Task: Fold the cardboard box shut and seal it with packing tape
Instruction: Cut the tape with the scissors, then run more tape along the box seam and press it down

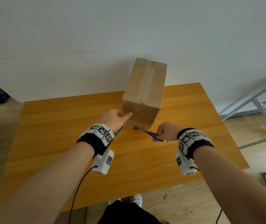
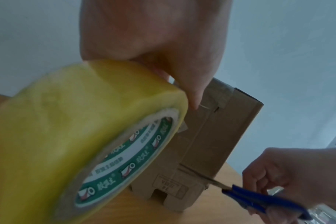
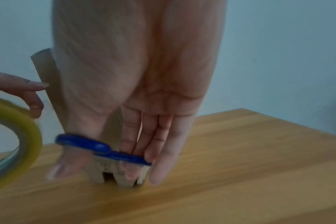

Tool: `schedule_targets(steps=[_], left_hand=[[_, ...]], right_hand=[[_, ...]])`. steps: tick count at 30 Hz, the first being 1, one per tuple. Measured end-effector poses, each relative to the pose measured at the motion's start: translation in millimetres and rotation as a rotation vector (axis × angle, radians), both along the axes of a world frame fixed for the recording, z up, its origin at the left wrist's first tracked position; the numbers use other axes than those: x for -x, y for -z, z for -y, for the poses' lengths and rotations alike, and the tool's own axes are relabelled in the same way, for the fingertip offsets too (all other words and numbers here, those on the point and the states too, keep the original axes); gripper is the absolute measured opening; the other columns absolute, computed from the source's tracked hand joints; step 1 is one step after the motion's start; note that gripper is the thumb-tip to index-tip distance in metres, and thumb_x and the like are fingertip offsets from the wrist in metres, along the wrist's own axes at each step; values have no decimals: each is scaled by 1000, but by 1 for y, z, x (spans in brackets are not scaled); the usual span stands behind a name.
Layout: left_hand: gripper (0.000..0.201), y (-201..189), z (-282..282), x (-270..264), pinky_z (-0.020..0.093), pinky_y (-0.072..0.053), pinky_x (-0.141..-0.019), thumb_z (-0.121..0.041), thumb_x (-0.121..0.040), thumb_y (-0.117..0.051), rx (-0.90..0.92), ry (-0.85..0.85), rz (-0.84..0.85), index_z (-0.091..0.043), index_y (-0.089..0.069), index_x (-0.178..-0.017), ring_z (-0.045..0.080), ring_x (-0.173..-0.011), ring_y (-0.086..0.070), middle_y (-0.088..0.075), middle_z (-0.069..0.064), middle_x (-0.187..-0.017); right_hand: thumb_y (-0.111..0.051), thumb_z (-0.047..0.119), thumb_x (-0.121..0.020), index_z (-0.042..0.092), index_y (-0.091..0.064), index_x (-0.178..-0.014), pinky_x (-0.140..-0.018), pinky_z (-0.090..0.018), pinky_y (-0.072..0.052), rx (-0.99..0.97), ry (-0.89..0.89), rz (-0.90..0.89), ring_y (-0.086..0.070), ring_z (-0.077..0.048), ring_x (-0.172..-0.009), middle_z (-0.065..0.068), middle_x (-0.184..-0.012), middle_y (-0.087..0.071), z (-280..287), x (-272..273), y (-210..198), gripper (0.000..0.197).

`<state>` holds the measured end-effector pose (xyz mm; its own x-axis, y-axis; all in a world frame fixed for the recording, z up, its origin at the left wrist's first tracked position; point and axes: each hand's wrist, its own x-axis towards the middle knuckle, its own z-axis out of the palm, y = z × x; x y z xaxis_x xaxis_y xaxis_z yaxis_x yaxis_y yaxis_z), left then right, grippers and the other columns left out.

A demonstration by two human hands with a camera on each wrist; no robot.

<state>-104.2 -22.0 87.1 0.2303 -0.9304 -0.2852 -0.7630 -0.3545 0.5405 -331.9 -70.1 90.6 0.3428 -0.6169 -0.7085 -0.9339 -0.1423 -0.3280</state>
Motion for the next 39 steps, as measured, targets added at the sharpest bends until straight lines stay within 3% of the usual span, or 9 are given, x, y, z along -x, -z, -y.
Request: schedule_targets(steps=[4, 7, 13, 17, 24, 28, 33, 35, 39], left_hand=[[52, 8, -3, -6, 21, -42, -49, -59, -87, -45, -35, 6, -14, -19, -59, -115, 18, -69, -63, -66, 3, -98], [41, 15, -9, -9, 16, -31, -38, -48, -91, -47, -25, 22, -2, -17, -58, -116, 9, -44, -44, -62, -2, -86], [22, 24, -22, -14, 23, -36, -52, -34, -92, -52, 26, 9, -136, -19, -54, -108, 6, -56, -38, -52, -3, -88], [8, 29, -28, -19, 21, -32, -52, -30, -92, -53, 44, -13, -207, -27, -49, -98, 2, -58, -33, -45, -10, -74], [14, 30, -32, -21, 21, -32, -55, -33, -91, -54, 37, -40, -223, -24, -53, -102, -3, -60, -28, -45, -9, -82], [21, 24, -35, -20, 28, -42, -64, -32, -92, -53, 32, -38, -228, -21, -54, -109, -1, -66, -35, -49, -2, -99], [17, 16, -37, -21, 45, -51, -84, -28, -92, -53, 11, -32, -268, -22, -53, -108, 22, -94, -52, -54, 0, -104], [12, 11, -38, -23, 50, -53, -81, -27, -91, -54, 19, -27, -277, -27, -51, -103, 30, -94, -58, -59, 7, -103], [13, -1, -40, -22, 46, -50, -83, -27, -91, -55, 47, -27, -266, -26, -53, -103, 22, -92, -54, -57, 1, -101]], right_hand=[[-75, 30, -79, 10, -66, -88, -60, -32, -48, 113, -38, -25, -59, -24, -73, -10, -90, -69, -9, -8, 23, 24], [-69, 19, -83, 16, -57, -81, -64, -33, -51, 160, -35, -29, -63, -25, -81, -9, -95, -70, -14, -13, 39, 12], [-68, 19, -83, 18, -53, -89, -60, -29, -47, 201, -80, -13, -61, -25, -86, -8, -103, -66, -24, -28, 63, 16], [-71, 24, -82, 12, -68, -95, -67, -32, -51, 169, -111, -5, -62, -24, -89, -5, -108, -62, -27, -39, 75, 18], [-69, 26, -84, 15, -74, -87, -60, -25, -49, 174, -162, -36, -58, -17, -71, -3, -90, -70, -26, -48, 83, 12], [-63, 17, -87, 15, -60, -65, -57, -26, -45, 170, -165, -44, -51, -15, -59, -6, -79, -63, -26, -51, 87, 23], [-61, 17, -90, 6, -70, -102, -74, -28, -51, 145, -158, 4, -63, -23, -90, -8, -100, -67, -32, -50, 89, 18], [-58, 21, -92, 9, -68, -102, -71, -30, -50, 201, -169, 49, -63, -25, -91, -8, -100, -68, -34, -52, 82, 19], [-49, 23, -96, 10, -70, -99, -71, -33, -52, 426, -210, 161, -66, -26, -86, -8, -94, -71, -31, -60, 48, 24]])
